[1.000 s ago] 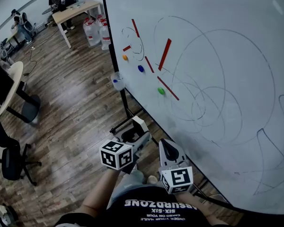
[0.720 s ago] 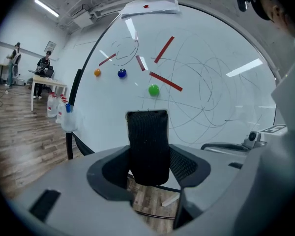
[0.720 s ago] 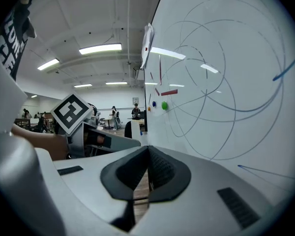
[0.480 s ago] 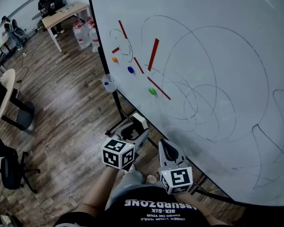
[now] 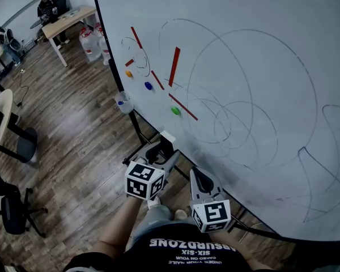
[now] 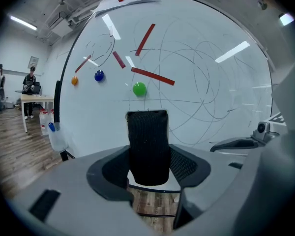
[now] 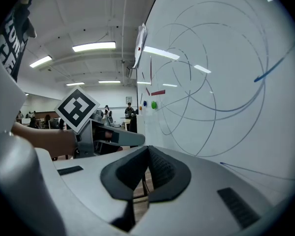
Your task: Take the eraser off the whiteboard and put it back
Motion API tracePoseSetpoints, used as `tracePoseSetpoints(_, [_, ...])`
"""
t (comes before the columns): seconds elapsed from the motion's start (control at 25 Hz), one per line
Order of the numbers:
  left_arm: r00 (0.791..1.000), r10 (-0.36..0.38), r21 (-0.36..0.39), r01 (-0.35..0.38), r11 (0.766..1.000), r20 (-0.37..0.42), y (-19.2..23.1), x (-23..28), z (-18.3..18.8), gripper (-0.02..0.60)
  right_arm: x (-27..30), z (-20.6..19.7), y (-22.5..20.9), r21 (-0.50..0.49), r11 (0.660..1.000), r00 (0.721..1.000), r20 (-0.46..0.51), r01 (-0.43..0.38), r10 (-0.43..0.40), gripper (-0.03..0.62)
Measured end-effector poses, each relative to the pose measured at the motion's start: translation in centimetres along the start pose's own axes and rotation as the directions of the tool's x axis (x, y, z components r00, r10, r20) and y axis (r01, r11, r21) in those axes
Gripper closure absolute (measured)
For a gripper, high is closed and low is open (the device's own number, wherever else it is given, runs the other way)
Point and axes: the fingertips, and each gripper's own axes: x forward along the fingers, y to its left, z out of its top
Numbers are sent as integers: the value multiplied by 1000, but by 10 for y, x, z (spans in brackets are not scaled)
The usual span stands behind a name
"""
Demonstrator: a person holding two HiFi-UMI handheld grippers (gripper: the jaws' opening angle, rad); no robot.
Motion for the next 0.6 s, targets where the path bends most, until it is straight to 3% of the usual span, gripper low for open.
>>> tracePoseSetpoints(0.6, [1000,-1,98,2,995,-4,-5,27,16,342,3,2,-9,21,1000,1000,-6,22,-22,597])
